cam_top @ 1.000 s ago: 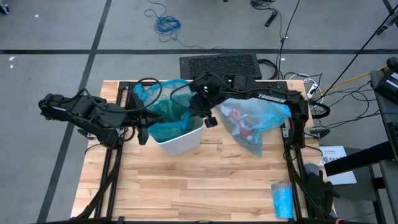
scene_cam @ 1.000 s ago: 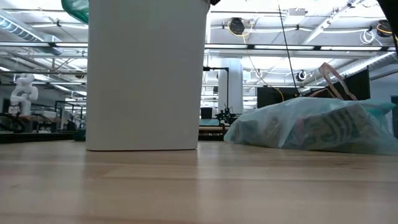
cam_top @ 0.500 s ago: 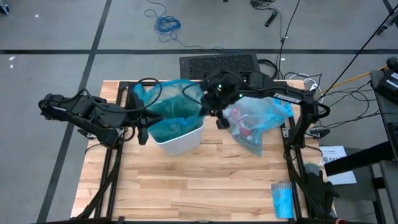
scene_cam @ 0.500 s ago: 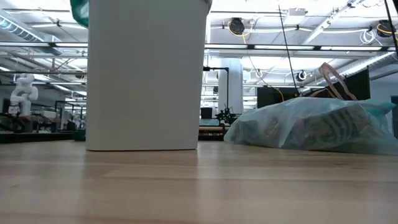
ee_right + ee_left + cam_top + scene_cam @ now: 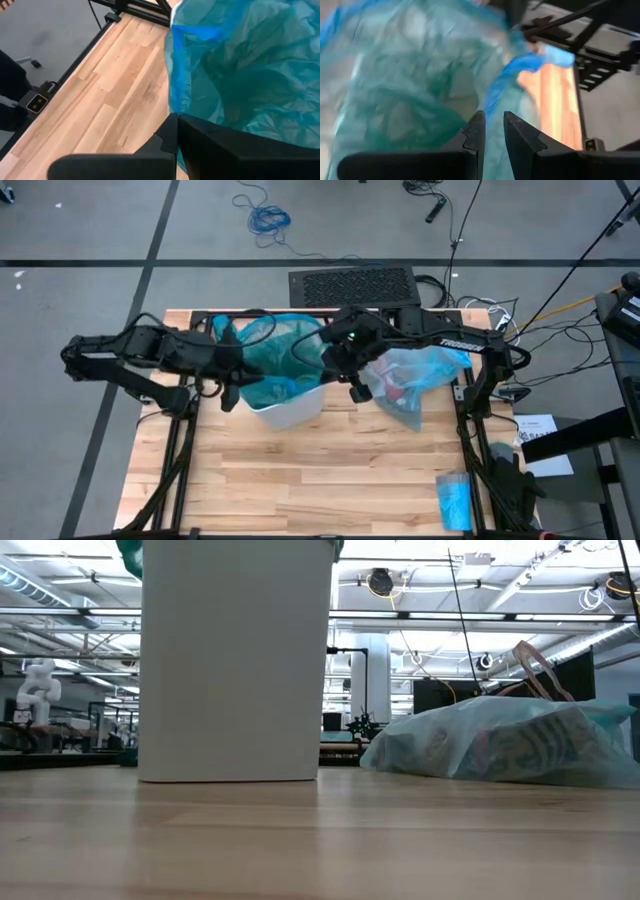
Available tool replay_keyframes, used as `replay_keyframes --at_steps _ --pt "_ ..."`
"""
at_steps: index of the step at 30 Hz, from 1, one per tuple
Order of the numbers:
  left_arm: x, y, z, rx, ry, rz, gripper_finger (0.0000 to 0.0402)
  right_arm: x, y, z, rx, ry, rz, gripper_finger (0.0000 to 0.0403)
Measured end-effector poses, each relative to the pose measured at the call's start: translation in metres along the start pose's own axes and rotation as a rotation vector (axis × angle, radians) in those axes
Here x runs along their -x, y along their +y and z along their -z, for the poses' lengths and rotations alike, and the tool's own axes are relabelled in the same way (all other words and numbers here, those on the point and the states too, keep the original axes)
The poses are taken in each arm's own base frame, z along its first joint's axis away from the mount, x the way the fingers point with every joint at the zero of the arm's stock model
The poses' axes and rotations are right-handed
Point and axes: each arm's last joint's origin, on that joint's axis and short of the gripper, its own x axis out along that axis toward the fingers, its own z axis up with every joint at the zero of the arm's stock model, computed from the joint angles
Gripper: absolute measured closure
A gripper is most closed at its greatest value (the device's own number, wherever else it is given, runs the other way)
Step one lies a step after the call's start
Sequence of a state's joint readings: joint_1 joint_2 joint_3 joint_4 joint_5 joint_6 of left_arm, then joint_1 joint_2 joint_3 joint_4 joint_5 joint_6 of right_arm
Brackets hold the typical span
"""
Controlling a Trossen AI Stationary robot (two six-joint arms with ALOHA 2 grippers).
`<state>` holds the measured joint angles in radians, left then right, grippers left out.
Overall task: Place trash/remove bag and relplace
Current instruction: Insert the blue trash bag into the white trash bin
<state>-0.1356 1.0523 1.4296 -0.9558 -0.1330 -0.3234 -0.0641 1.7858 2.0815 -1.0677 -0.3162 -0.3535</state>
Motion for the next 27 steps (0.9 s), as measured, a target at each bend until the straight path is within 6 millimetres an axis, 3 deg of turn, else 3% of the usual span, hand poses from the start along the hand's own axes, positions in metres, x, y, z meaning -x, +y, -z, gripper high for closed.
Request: replay_keyframes --at_steps 7,15,23,27 --pt "0.01 0.008 0.004 -0.038 0.076 -0.027 0.0294 0.0 0.0 0.0 -0.009 0.001 -0.002 0.0403" --pt "-0.005 0.009 0.008 -0.107 0.184 -0.076 0.0218 0.0 0.0 0.0 -0.013 0.001 -0.001 0.0403" --pt "-0.01 0.011 0.008 -0.21 0.195 -0.14 0.0215 -0.001 0.0 0.0 -0.025 0.003 -0.002 0.0403" --pt "-0.011 0.01 0.008 -0.208 0.2 -0.124 0.0252 -0.001 0.001 0.001 -0.032 0.011 -0.005 0.0403"
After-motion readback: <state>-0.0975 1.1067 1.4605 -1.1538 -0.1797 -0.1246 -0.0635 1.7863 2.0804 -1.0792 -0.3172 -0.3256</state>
